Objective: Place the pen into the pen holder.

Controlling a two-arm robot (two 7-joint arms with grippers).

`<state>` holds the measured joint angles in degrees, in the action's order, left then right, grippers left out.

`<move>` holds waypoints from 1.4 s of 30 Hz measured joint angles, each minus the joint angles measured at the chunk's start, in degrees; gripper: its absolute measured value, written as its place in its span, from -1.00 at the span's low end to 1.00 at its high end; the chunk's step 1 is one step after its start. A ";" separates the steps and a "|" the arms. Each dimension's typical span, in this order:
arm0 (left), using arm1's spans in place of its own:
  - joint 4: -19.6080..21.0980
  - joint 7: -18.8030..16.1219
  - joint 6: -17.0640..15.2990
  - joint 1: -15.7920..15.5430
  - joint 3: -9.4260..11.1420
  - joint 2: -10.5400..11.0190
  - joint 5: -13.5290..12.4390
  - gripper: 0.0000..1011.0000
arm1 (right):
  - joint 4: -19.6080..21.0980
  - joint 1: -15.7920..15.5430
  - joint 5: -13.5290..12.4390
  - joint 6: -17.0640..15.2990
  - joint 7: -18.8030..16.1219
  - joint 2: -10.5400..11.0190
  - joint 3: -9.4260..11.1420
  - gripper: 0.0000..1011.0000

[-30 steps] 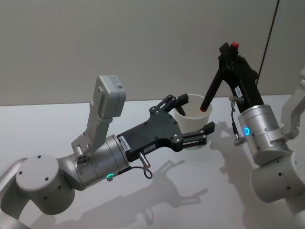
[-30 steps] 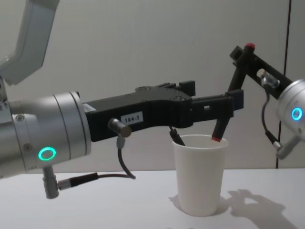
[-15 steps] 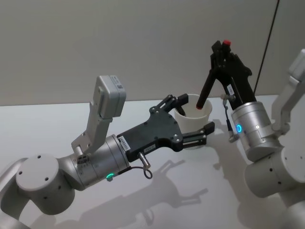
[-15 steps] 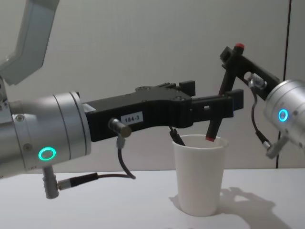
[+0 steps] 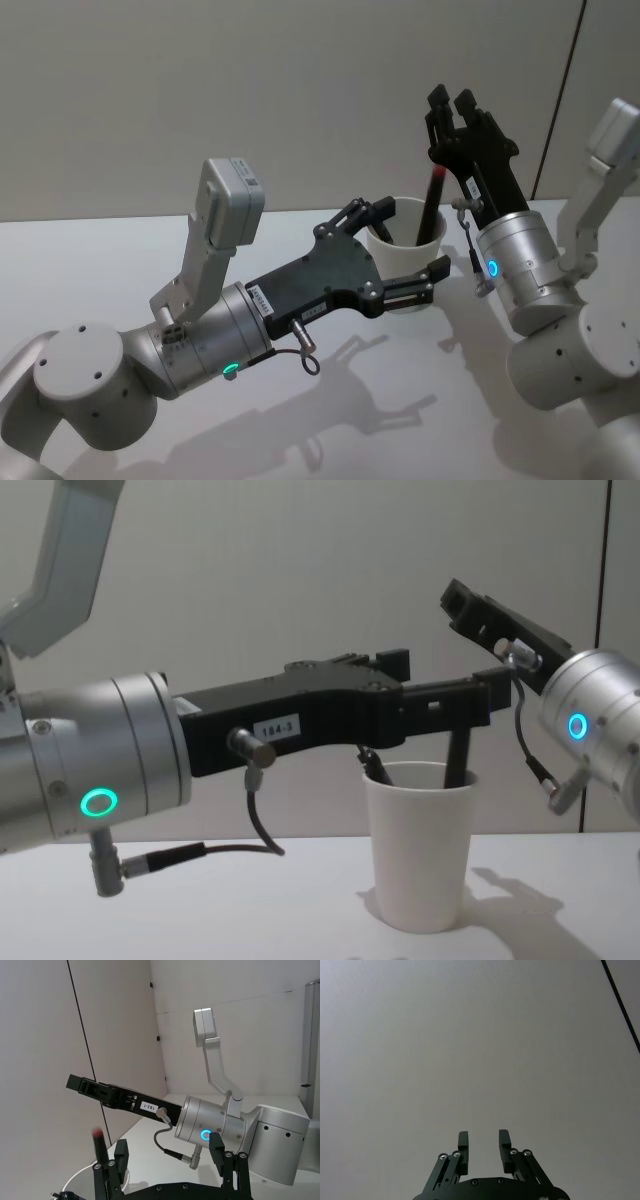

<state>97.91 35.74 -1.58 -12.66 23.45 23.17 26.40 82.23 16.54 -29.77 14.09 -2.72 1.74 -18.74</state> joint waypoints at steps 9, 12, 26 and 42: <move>0.00 0.00 0.00 0.00 0.00 0.00 0.00 0.98 | -0.34 0.20 0.64 -0.06 -0.12 -0.11 -0.04 0.17; 0.00 0.00 0.00 0.00 0.00 0.00 0.00 0.98 | -0.42 0.24 0.80 -0.08 -0.14 -0.13 -0.05 0.35; 0.00 0.00 0.00 0.00 0.00 0.00 0.00 0.98 | -0.59 0.35 1.13 -0.10 -0.23 -0.20 -0.03 0.98; 0.00 0.00 0.00 0.00 0.00 0.00 0.00 0.98 | 1.83 -0.80 2.49 -1.31 -0.09 0.91 0.51 0.98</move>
<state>97.90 35.74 -1.58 -12.66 23.45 23.17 26.40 84.06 15.74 -27.27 12.77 -2.81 2.65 -18.23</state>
